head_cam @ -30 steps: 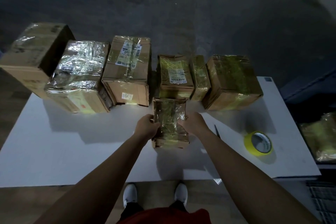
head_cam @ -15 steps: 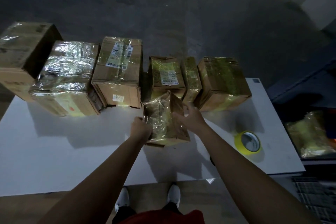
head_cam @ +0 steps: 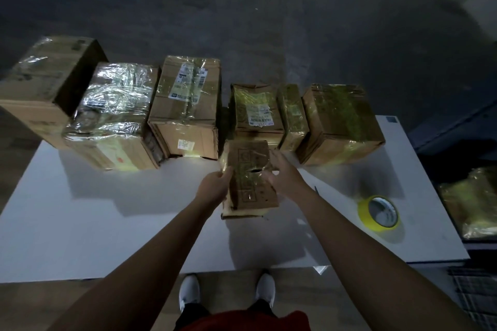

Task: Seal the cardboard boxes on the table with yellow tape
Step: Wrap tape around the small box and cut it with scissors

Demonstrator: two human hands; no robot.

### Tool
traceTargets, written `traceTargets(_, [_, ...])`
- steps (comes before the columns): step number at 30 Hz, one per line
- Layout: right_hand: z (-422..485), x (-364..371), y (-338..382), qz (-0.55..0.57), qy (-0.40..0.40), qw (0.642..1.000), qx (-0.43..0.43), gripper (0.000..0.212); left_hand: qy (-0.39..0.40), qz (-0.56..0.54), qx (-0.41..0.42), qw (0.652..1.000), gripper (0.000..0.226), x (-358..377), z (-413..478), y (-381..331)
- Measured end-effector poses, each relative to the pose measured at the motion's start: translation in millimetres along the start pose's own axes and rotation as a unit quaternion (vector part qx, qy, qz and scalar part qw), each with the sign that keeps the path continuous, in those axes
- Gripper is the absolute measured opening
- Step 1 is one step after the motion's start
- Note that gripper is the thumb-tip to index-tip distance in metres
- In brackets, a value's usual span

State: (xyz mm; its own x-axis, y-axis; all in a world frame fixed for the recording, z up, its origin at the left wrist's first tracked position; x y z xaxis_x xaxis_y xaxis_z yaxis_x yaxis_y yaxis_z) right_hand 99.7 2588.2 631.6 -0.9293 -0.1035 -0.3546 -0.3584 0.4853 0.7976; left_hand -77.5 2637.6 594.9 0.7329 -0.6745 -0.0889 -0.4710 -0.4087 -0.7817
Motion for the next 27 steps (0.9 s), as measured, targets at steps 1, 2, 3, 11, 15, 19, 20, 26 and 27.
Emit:
traceTargets(1, [-0.3,0.7,1.2,-0.001,0.001,1.0,0.002,0.057,-0.006,-0.004,-0.004,1.0,0.046,-0.9,1.8,2.3])
traceTargets(2, [-0.2,1.6,2.1,-0.006,0.002,1.0,0.001,0.051,-0.011,-0.001,-0.012,1.0,0.047,-0.8,4.0,4.8])
traceTargets(3, [0.4,2.6,2.5,-0.013,0.003,1.0,-0.002,0.045,-0.012,0.008,-0.021,1.0,0.045,0.0,5.1,6.0])
traceTargets(11, [-1.2,9.2,0.9,-0.039,0.015,0.999,0.014,0.043,-0.048,0.098,-0.039,0.993,0.059,11.9,14.7,2.6])
traceTargets(15, [2.1,10.8,3.3,-0.094,0.014,0.995,0.02,0.05,-0.045,-0.049,-0.071,0.995,0.062,17.6,18.7,6.9])
traceTargets(19, [6.5,7.2,1.4,-0.107,-0.002,0.993,0.055,0.033,-0.045,-0.06,-0.083,0.994,0.059,16.9,21.5,5.8])
traceTargets(20, [7.2,5.6,0.9,-0.104,-0.017,0.993,0.062,0.028,-0.045,-0.054,-0.082,0.994,0.059,17.1,22.1,6.2])
traceTargets(26, [15.0,0.8,0.3,-0.117,-0.05,0.987,0.099,0.019,-0.031,0.004,-0.062,0.998,0.056,15.1,27.0,5.3])
traceTargets(27, [15.4,-0.4,1.5,-0.114,-0.047,0.987,0.104,0.021,-0.031,0.018,-0.056,0.998,0.059,14.8,26.4,2.7])
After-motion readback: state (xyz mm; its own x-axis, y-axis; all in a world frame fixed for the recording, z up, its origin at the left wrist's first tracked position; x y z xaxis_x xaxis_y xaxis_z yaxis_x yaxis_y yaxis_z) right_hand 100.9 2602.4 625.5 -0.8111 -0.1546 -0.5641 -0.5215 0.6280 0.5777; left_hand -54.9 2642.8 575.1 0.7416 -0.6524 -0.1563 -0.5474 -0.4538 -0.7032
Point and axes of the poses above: each hand's wrist, its own z-axis towards the middle knuckle, its own x-axis out of the palm, y = z × x, the point moved 8 cm from there along z, towards the middle knuckle, and after that the axes turned 15 degrees about y, right-handed, at the moved point
